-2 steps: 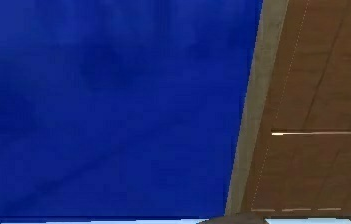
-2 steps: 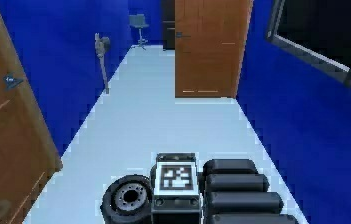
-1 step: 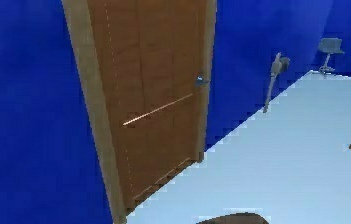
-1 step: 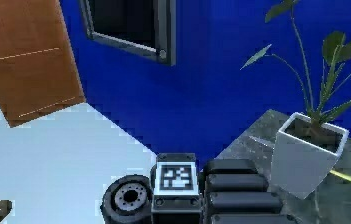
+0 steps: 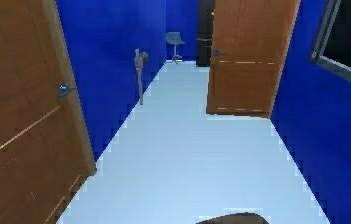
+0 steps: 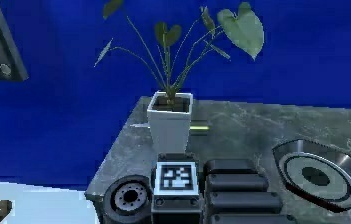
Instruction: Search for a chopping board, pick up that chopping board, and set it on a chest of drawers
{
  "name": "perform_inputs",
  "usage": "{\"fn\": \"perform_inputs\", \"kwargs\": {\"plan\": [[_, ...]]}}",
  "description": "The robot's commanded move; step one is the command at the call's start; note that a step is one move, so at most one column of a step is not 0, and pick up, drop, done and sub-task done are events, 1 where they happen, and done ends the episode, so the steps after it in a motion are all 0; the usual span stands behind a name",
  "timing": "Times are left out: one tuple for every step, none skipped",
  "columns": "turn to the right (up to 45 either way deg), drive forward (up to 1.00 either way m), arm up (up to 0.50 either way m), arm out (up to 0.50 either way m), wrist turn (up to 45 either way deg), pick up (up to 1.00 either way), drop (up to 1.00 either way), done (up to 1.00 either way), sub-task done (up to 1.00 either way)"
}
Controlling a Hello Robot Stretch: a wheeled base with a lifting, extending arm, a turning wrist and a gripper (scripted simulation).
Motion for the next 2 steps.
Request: {"fn": "perform_inputs", "kwargs": {"plan": [[0.0, 1.0, 0.0, 0.0, 0.0, 0.0, 0.0, 0.0, 0.0], [0.0, 1.0, 0.0, 0.0, 0.0, 0.0, 0.0, 0.0, 0.0]]}}
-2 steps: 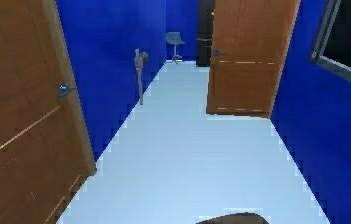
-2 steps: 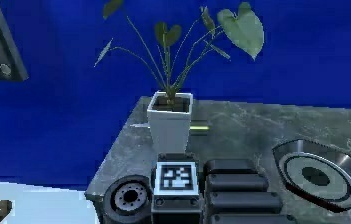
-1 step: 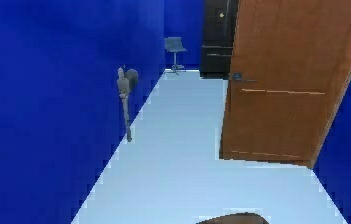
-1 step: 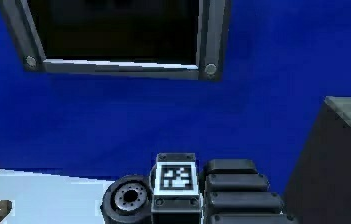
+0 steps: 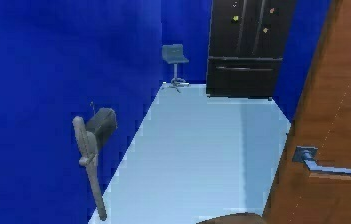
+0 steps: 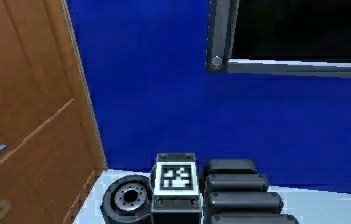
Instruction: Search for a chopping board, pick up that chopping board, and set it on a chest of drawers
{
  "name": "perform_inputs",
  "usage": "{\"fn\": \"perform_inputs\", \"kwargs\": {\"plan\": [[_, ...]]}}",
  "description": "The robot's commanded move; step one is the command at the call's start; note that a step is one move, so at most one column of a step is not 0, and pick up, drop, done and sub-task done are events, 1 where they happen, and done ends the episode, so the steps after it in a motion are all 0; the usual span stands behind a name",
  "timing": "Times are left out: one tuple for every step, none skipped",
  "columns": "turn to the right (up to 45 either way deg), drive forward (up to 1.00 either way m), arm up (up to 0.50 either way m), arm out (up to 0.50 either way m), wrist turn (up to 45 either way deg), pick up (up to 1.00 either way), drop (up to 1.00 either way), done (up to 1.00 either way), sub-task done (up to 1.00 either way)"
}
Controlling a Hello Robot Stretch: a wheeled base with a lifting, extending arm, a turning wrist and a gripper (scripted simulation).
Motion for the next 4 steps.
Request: {"fn": "perform_inputs", "kwargs": {"plan": [[6.0, 0.0, 0.0, 0.0, 0.0, 0.0, 0.0, 0.0, 0.0], [0.0, 0.4, 0.0, 0.0, 0.0, 0.0, 0.0, 0.0, 0.0], [3.0, 0.0, 0.0, 0.0, 0.0, 0.0, 0.0, 0.0, 0.0], [45.0, 0.0, 0.0, 0.0, 0.0, 0.0, 0.0, 0.0, 0.0]]}}
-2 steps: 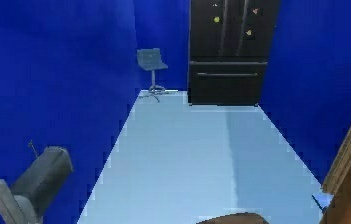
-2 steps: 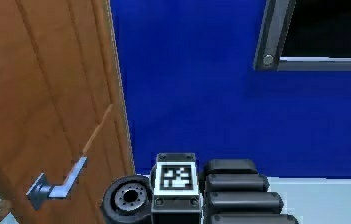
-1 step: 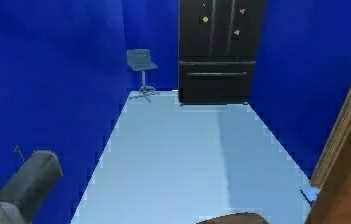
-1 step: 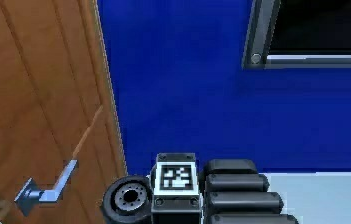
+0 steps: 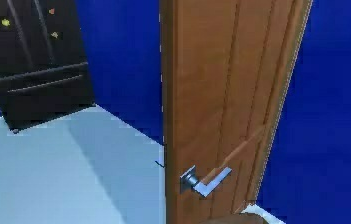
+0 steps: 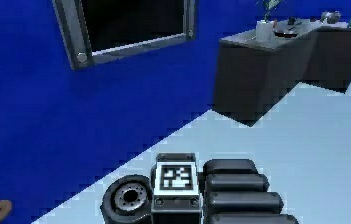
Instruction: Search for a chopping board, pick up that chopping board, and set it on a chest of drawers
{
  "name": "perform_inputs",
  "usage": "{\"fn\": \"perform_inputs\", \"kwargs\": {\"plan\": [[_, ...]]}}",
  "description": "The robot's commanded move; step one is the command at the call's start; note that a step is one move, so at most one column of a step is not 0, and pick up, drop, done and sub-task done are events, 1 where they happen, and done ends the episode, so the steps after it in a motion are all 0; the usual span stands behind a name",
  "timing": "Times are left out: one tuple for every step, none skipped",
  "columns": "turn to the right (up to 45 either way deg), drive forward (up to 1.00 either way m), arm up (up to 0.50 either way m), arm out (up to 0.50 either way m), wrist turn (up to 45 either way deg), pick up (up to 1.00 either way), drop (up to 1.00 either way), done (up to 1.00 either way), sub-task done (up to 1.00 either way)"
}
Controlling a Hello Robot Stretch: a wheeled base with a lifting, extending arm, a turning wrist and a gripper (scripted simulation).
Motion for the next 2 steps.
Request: {"fn": "perform_inputs", "kwargs": {"plan": [[42.0, 0.0, 0.0, 0.0, 0.0, 0.0, 0.0, 0.0, 0.0], [0.0, 0.15, 0.0, 0.0, 0.0, 0.0, 0.0, 0.0, 0.0]]}}
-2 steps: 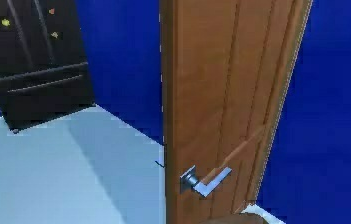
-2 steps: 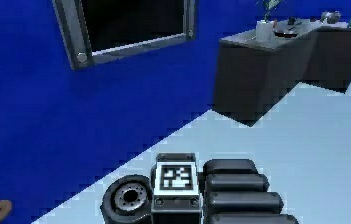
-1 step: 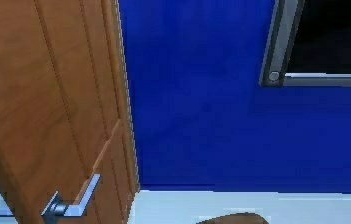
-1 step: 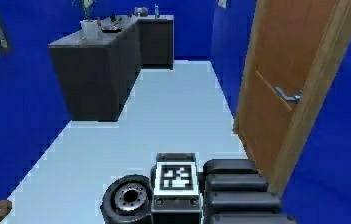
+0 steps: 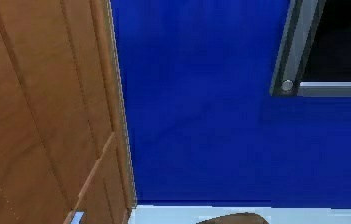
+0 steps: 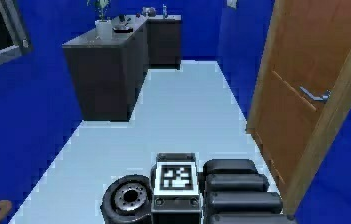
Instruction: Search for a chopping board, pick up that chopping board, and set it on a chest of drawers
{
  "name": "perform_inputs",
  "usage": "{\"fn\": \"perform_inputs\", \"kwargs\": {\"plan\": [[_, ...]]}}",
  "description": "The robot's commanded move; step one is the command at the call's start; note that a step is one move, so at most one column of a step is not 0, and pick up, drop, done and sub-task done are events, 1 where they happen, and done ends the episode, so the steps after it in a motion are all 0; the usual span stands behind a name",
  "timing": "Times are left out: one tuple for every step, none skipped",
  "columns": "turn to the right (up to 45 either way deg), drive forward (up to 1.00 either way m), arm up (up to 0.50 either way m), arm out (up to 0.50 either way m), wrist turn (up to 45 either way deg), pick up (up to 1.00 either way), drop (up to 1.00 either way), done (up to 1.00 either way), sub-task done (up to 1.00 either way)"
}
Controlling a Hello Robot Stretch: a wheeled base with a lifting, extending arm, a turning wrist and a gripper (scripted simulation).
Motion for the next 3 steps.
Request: {"fn": "perform_inputs", "kwargs": {"plan": [[-45.0, 0.0, 0.0, 0.0, 0.0, 0.0, 0.0, 0.0, 0.0], [-45.0, 0.0, 0.0, 0.0, 0.0, 0.0, 0.0, 0.0, 0.0], [-15.0, 0.0, 0.0, 0.0, 0.0, 0.0, 0.0, 0.0, 0.0]]}}
